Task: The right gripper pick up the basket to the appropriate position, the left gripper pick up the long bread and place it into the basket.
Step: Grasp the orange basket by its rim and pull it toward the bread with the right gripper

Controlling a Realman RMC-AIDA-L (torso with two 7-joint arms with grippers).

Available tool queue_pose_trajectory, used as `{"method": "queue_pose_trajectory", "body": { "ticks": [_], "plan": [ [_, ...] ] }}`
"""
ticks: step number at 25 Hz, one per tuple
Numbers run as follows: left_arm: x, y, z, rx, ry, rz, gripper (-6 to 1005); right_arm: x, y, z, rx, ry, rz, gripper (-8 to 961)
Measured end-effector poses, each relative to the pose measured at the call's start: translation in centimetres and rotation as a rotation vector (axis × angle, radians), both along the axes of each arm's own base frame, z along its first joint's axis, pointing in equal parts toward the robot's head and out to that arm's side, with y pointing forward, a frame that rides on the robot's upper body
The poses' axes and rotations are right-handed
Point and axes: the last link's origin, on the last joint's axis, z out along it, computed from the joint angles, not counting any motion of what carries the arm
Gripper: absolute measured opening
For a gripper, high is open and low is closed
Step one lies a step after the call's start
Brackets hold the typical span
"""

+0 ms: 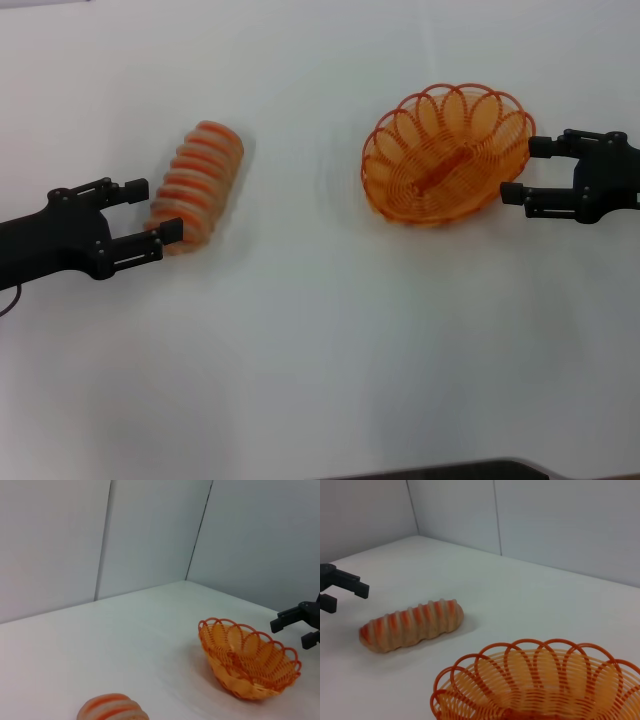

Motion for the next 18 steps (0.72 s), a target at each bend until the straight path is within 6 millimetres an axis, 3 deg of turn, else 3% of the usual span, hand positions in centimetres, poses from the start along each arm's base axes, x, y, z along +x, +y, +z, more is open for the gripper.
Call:
{"method": "queue_pose_trajectory", "body": {
  "ticks": [12,18],
  "plan": [
    [0.1,0.0,-0.1,-0.001,-0.003,0.000,750,-0.1,0.1,0.1,0.004,0.022,-0.015,833],
    [0.2,0.1,-0.1,-0.001,-0.005,-0.001,749,-1.4,2.2,2.7,0.008,0.201,-0.198,834]
  ]
}}
